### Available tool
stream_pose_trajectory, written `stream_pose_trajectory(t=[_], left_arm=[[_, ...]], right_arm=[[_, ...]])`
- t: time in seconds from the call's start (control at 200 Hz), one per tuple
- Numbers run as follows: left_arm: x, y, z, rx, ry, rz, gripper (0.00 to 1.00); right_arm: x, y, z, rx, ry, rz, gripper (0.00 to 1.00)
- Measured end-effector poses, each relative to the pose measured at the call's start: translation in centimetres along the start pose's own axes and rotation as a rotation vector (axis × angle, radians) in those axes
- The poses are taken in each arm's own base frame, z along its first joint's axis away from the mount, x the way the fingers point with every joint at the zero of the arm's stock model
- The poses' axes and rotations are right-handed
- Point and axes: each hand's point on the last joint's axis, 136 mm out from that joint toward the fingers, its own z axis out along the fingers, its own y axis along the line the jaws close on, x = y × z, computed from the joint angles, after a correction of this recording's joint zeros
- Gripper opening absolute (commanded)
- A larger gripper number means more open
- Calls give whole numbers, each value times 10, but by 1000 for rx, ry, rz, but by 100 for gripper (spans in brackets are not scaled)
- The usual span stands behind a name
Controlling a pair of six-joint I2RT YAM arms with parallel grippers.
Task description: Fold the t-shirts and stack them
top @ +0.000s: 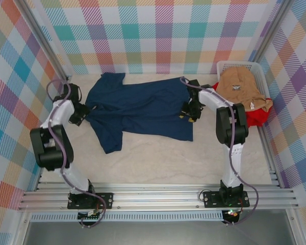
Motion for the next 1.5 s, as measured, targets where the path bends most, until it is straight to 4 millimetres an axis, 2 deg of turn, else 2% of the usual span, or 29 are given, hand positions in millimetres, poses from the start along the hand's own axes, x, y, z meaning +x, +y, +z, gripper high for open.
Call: stream_pose_trajectory(t=[0.055, 0.09, 0.205, 0.265, 0.315, 0.39, 0.49, 0.665, 0.85, 1.0, 1.18, 1.325, 1.415, 1.5], left_arm=[[35, -8, -14, 40, 22, 66, 40], [66, -18, -21, 74, 59, 132, 39], [148, -41, -24, 108, 176, 328, 35], [174, -36, -18, 82, 220, 380, 35], [184, -24, -11, 38, 244, 389, 35], [186, -3, -2, -46, 256, 395, 36], [184, 10, 3, -117, 250, 415, 38], [181, 12, 4, -140, 242, 438, 38], [185, 12, 19, -162, 257, 441, 37], [185, 6, 26, -159, 256, 446, 28], [182, -3, 27, -137, 240, 453, 10], [180, -3, 26, -138, 233, 469, 7], [179, -2, 25, -140, 228, 477, 0], [177, -2, 19, -132, 223, 484, 0]], right_arm=[[7, -3, -12, -10, -20, -2, 47], [12, -4, -19, -19, -30, -2, 47], [30, -13, -33, -48, -45, 24, 48], [41, -19, -31, -62, -26, 53, 48], [51, -25, -26, -68, 0, 79, 48], [62, -35, -16, -61, 38, 120, 48], [72, -43, -8, -53, 69, 152, 48], [72, -43, -12, -72, 55, 171, 48], [70, -39, -19, -96, 35, 169, 48], [72, -43, -16, -90, 41, 178, 48], [81, -50, -9, -72, 65, 196, 48], [84, -53, -6, -64, 75, 215, 48], [84, -53, -6, -64, 74, 217, 48], [84, -53, -6, -64, 74, 217, 48]])
